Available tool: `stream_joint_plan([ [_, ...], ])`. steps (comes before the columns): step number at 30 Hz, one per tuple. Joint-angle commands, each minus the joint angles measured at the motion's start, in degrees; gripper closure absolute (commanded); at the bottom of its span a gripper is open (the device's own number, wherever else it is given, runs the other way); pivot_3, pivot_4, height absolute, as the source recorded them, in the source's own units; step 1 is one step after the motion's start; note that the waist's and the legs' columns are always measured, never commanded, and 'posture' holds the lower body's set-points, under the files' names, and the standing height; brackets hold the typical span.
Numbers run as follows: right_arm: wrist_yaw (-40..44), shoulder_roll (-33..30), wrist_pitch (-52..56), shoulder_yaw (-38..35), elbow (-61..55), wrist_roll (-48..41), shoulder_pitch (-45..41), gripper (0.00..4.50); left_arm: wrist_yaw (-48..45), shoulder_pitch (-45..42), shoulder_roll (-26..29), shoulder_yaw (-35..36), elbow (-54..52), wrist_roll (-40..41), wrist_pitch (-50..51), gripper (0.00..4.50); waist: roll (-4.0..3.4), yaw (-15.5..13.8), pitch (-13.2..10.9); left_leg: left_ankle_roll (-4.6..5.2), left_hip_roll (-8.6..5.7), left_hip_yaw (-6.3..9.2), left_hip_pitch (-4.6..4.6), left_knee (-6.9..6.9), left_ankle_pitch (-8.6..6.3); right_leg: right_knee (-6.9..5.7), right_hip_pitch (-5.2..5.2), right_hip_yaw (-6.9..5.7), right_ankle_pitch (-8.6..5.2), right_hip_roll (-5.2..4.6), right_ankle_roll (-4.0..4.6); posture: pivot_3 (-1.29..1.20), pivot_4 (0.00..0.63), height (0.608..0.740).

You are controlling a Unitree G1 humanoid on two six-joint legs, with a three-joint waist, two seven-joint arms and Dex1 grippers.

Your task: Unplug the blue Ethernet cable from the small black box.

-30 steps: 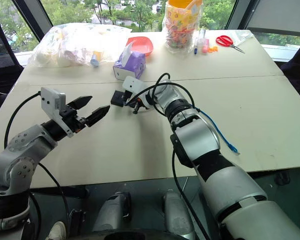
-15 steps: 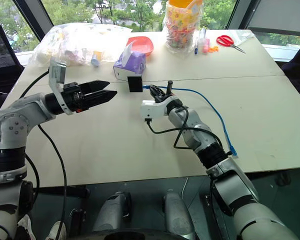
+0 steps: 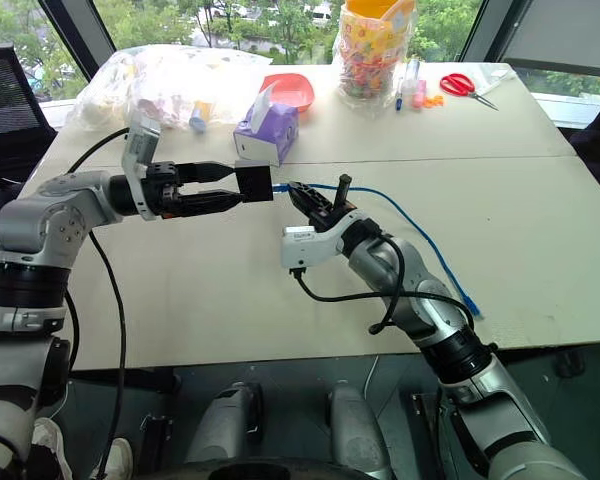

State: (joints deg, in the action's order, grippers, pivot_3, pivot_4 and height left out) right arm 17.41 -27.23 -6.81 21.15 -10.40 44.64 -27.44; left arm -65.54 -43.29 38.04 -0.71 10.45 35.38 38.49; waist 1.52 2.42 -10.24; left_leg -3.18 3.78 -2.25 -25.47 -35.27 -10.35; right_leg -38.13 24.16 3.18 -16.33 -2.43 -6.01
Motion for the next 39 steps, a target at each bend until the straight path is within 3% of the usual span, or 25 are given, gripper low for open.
stream_joint_plan([
  [1, 0.8, 0.0, -0.6, -2.1, -3.6, -1.3, -1.1, 4.47, -1.3, -1.7, -0.2, 0.5, -0.6, -1.0, -1.9, 0.00, 0.00, -0.1, 0.0, 0.00, 0.00, 0.00, 0.00, 0.00, 0.00, 0.00, 0.00, 0.00, 0.00, 0.00, 0.00, 0.00, 0.150, 0.735],
  [4, 1.9, -0.3, -1.6, -2.0, -4.3, -2.1, -1.4, 4.47, -1.4, -2.0, -1.1, 0.7, -0.5, -1.4, -2.1, 0.00, 0.00, -0.1, 0.0, 0.00, 0.00, 0.00, -0.01, -0.02, 0.00, 0.00, -0.01, 0.00, 0.00, -0.01, 0.00, 0.00, 0.150, 0.735],
  [7, 3.6, -0.1, -1.8, -2.1, -4.7, -3.6, -1.6, 4.50, -1.8, -2.2, -2.0, 0.6, -0.5, -1.5, -2.5, 0.82, 0.00, -0.2, 0.0, 0.00, 0.00, 0.01, -0.01, -0.06, 0.00, 0.00, -0.04, 0.00, 0.00, -0.01, 0.00, 0.00, 0.150, 0.735],
  [15, 5.2, -0.3, -3.1, -2.7, -5.0, -4.6, -2.8, 4.50, -2.8, -2.0, -3.4, 0.2, 0.0, -2.1, -2.7, 3.99, 0.00, -0.2, 0.0, 0.01, 0.00, 0.03, -0.01, -0.11, 0.00, -0.01, -0.06, -0.01, 0.00, 0.00, 0.00, 0.00, 0.150, 0.735],
  [21, 9.7, -0.9, -2.7, -3.1, -4.2, -7.4, -3.7, 4.50, -3.1, -2.3, -3.4, -0.3, 0.8, -3.5, -2.8, 3.99, 0.00, -0.2, 0.0, 0.01, 0.00, 0.04, -0.01, -0.12, 0.00, -0.01, -0.07, -0.01, 0.00, 0.00, -0.01, 0.00, 0.150, 0.735],
  [24, 14.8, -1.5, -0.7, -4.0, -3.9, -12.1, -4.3, 3.41, -3.3, -2.7, -3.4, 0.0, 1.4, -3.9, -3.0, 3.99, 0.00, -0.2, 0.0, 0.01, 0.00, 0.05, 0.00, -0.13, 0.00, -0.01, -0.09, -0.02, 0.00, 0.00, -0.01, 0.00, 0.150, 0.735],
  [28, 23.7, -1.8, 6.7, -6.1, -4.8, -21.1, -4.9, 1.36, -4.2, -3.4, -2.8, 0.3, 2.2, -4.3, -3.0, 3.99, 0.00, -0.3, 0.0, 0.01, 0.00, 0.12, 0.01, -0.16, 0.00, -0.01, -0.15, -0.08, 0.00, 0.01, -0.01, 0.00, 0.150, 0.735],
  [31, 38.1, -0.7, 27.7, -10.2, -12.3, -42.4, -5.4, 0.04, -5.8, -3.8, -2.4, 1.1, 2.5, -3.2, -2.3, 3.99, 0.00, -0.4, 0.0, 0.02, 0.00, 0.15, 0.02, -0.21, 0.00, -0.01, -0.23, -0.11, 0.01, 0.01, -0.01, 0.00, 0.150, 0.735],
  [36, 44.1, 0.0, 54.0, -19.4, -12.9, -66.1, -14.8, 0.04, -11.4, -3.1, -0.6, 1.5, 0.9, -1.4, -2.1, 3.99, -0.04, -0.1, 0.0, 0.02, 0.05, 0.28, 0.08, -0.30, 0.00, -0.08, -0.35, -0.24, 0.01, 0.02, 0.00, 0.00, 0.150, 0.735],
  [39, 44.6, -2.1, 61.1, -20.0, -9.5, -70.7, -19.5, 0.04, -13.2, -3.4, 0.3, 1.4, 0.4, -1.0, -1.6, 3.99, -0.04, -0.2, 0.0, 0.02, 0.06, 0.39, 0.12, -0.40, -0.01, -0.08, -0.46, -0.34, -0.01, 0.02, 0.03, 0.00, 0.150, 0.735],
])
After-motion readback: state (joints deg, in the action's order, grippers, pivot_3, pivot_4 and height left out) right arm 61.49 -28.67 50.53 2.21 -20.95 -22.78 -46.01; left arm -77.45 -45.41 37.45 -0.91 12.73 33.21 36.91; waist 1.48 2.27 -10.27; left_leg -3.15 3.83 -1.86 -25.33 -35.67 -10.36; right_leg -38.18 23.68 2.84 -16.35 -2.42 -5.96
